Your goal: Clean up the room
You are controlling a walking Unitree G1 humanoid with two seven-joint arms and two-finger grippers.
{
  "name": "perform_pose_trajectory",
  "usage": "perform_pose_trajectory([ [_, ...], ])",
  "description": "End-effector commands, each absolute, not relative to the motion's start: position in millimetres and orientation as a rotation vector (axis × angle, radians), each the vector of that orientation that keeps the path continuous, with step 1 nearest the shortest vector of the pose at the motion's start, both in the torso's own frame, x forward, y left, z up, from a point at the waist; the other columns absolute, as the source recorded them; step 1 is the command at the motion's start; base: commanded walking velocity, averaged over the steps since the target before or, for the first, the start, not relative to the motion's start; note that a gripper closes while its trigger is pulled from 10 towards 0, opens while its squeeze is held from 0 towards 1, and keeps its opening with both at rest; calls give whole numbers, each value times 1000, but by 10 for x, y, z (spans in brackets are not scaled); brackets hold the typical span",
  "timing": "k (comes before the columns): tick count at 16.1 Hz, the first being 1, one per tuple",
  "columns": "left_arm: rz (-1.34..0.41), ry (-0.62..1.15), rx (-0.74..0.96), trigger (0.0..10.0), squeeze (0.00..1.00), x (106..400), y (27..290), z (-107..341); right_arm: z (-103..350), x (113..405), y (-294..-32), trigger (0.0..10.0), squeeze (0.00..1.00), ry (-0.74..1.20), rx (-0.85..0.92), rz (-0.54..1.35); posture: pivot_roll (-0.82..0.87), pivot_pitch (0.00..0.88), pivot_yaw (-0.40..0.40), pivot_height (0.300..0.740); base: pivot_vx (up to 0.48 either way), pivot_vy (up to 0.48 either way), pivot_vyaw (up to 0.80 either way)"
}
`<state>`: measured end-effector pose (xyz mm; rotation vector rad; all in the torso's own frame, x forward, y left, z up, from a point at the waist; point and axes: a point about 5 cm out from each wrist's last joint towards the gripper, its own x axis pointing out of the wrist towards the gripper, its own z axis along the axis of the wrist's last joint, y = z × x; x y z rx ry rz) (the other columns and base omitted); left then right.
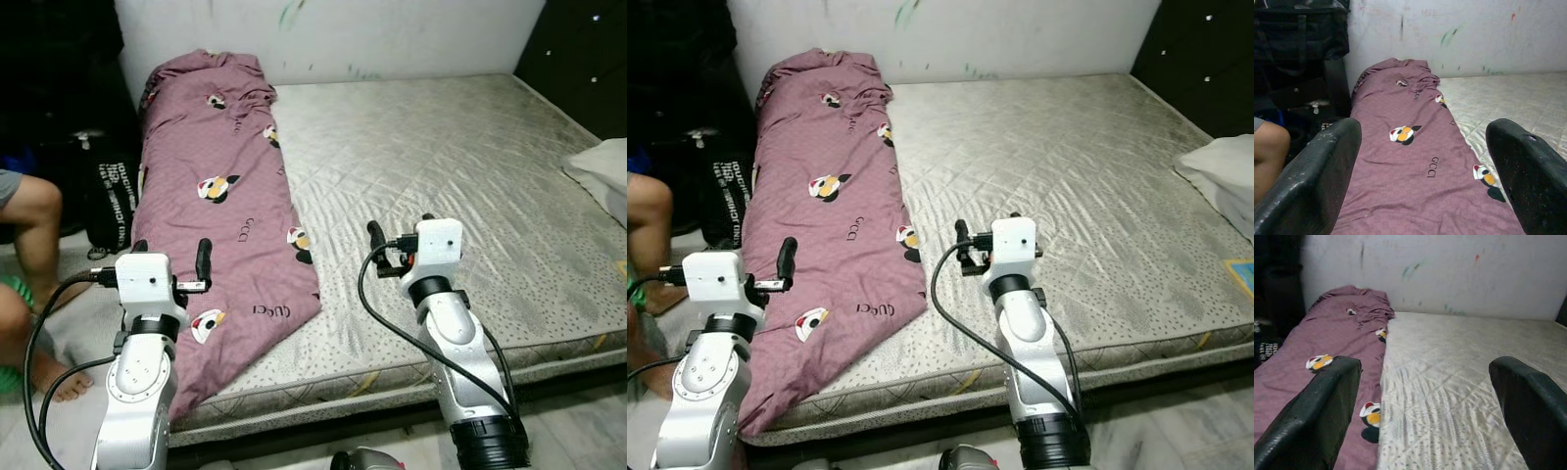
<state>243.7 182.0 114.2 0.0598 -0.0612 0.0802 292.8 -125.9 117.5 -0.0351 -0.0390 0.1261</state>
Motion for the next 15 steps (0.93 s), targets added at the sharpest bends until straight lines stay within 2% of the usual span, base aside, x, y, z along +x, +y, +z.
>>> perform_pose_trajectory([
  [1,81,-77,67,10000,0,2431,1835,1182,1197,2922,-1247,10000,0,-39,-29,135,39,33,-24,685,0,0,0],
  [5,76,-67,68,10000,0,2435,1842,1160,1199,2923,-1228,10000,0,-38,-27,153,35,38,-27,635,0,0,0],
  [15,121,-79,84,10000,0,2515,1854,1181,1182,2946,-1194,10000,0,-28,-36,180,31,25,-33,635,0,0,0],
])
